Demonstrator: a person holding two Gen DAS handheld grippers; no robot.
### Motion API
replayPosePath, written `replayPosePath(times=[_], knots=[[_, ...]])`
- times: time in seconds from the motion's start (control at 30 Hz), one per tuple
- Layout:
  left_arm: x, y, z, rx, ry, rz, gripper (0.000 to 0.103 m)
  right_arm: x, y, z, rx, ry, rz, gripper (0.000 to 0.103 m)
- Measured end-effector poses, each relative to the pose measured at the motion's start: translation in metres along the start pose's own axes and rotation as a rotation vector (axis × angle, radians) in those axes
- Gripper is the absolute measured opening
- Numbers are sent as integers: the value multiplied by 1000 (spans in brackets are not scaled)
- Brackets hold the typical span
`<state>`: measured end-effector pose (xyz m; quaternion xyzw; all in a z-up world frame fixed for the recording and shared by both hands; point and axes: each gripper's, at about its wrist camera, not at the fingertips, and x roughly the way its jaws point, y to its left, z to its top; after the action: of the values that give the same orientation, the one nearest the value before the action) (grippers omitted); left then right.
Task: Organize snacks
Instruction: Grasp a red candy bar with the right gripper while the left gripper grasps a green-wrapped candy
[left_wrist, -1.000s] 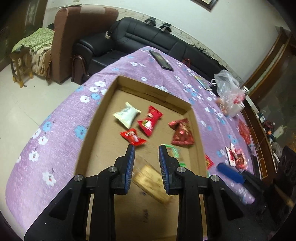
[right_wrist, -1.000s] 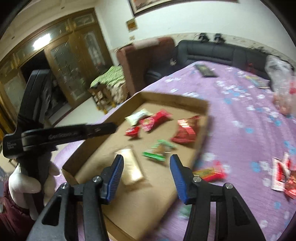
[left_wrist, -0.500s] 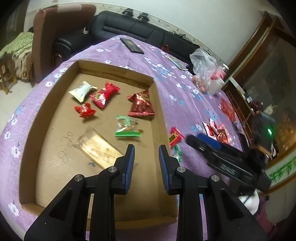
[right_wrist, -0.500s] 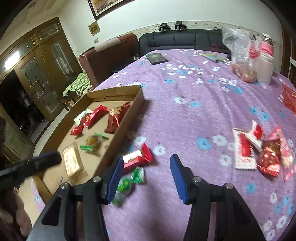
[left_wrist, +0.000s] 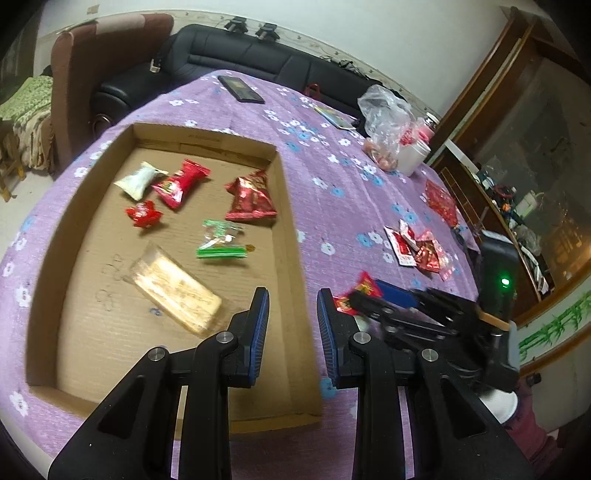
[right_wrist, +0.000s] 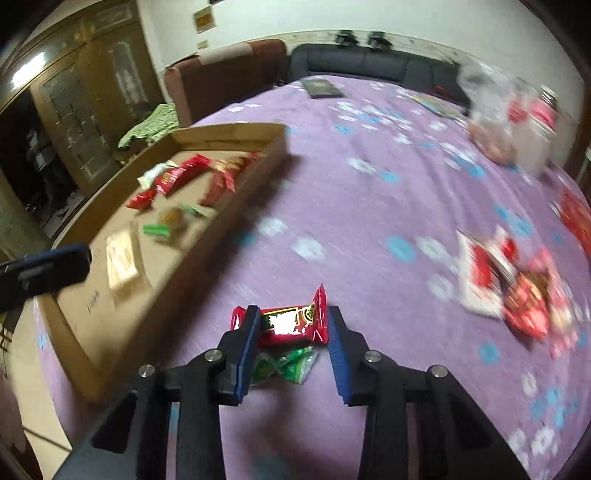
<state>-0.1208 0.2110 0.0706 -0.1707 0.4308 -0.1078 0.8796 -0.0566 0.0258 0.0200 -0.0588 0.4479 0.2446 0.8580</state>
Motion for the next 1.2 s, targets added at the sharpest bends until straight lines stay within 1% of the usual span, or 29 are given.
replayPosePath(times=[0.13, 0.2, 0.3, 0.5, 0.7, 0.87, 1.07, 1.2], knots=[[7, -16, -5, 44, 26, -36, 25, -23, -40, -24, 79, 1, -7, 39], [9, -25, -8, 75, 37, -53, 25, -35, -59, -35, 110, -7, -29, 41], [13, -37, -11, 108, 52, -74, 25, -51, -85, -50, 157, -20, -90, 42], [22, -66, -22, 172, 91, -108, 25, -71, -121, -72, 249, -47, -132, 45], [37, -89, -33, 212, 141, -134, 25, -82, -133, -88, 303, -64, -122, 53], [56, -109, -45, 277, 173, -142, 25, -85, -133, -91, 335, -69, -78, 54], [82, -133, -62, 386, 224, -117, 25, -72, -122, -81, 336, -63, -34, 54], [96, -143, -74, 456, 248, -79, 25, -66, -117, -75, 318, -63, -55, 54]])
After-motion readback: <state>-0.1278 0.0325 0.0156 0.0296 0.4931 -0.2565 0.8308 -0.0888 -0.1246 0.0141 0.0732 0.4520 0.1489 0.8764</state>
